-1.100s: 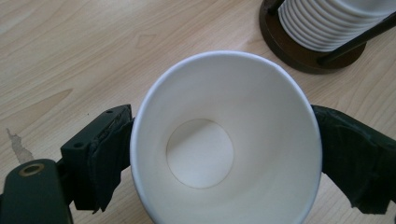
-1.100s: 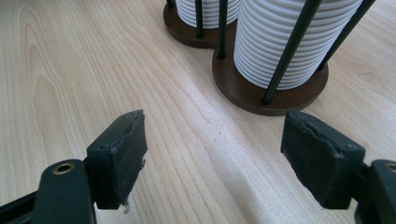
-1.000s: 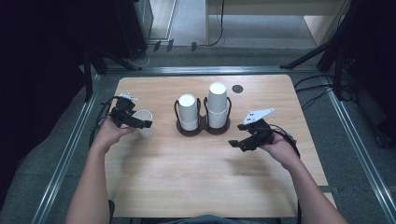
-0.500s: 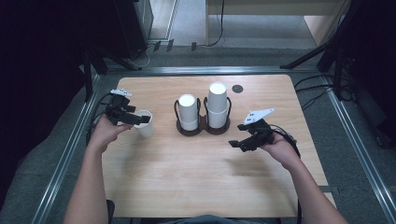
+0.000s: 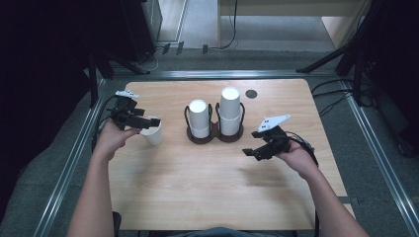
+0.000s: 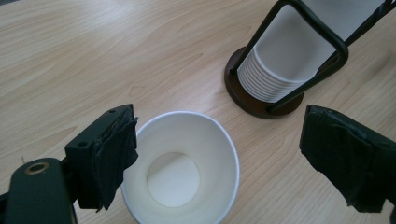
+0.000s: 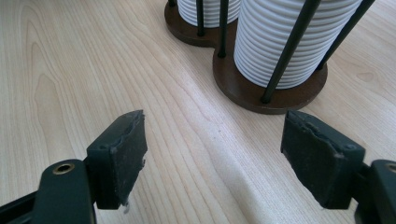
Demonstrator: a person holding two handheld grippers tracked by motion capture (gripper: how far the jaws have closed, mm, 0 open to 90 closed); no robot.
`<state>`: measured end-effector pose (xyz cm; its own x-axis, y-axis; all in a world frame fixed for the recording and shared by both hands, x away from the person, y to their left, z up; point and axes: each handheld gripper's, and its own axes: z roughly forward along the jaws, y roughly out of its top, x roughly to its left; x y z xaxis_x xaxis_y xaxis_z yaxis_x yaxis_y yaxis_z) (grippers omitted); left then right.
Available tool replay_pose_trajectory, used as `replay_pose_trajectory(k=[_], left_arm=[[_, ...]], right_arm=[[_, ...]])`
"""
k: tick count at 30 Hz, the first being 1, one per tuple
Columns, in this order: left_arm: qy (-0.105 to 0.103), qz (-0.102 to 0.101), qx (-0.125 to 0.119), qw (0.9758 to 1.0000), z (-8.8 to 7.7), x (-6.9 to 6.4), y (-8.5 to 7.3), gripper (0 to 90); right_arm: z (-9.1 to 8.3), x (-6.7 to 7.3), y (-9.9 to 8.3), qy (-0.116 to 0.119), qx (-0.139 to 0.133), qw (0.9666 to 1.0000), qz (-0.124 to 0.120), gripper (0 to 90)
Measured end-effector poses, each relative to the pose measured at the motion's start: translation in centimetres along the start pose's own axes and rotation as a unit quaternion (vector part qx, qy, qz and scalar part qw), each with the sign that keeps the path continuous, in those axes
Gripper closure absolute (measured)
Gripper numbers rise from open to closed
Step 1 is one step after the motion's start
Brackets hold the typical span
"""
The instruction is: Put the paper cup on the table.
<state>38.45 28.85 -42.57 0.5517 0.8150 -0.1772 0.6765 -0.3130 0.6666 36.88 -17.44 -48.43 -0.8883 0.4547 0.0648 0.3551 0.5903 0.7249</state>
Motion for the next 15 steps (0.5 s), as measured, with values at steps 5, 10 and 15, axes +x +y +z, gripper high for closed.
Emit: replay_pose_trajectory(k=[5,10,15], left_arm=[[-0.010,-0.004,-0.003,0.9999,0.1,-0.3,0.1,12.6],[-0.033,-0.002,-0.011,0.9994,0.1,-0.7,0.2,12.6],[-0.035,0.011,-0.011,0.9993,0.5,-1.3,0.2,12.6]], right_arm=[[-0.1,0.0,0.0,0.002,-0.005,1.0000,-0.004,22.5],[-0.2,0.2,0.0,0.007,-0.008,0.9999,-0.008,22.5],[-0.2,0.2,0.0,0.006,-0.007,0.9999,-0.008,22.5]])
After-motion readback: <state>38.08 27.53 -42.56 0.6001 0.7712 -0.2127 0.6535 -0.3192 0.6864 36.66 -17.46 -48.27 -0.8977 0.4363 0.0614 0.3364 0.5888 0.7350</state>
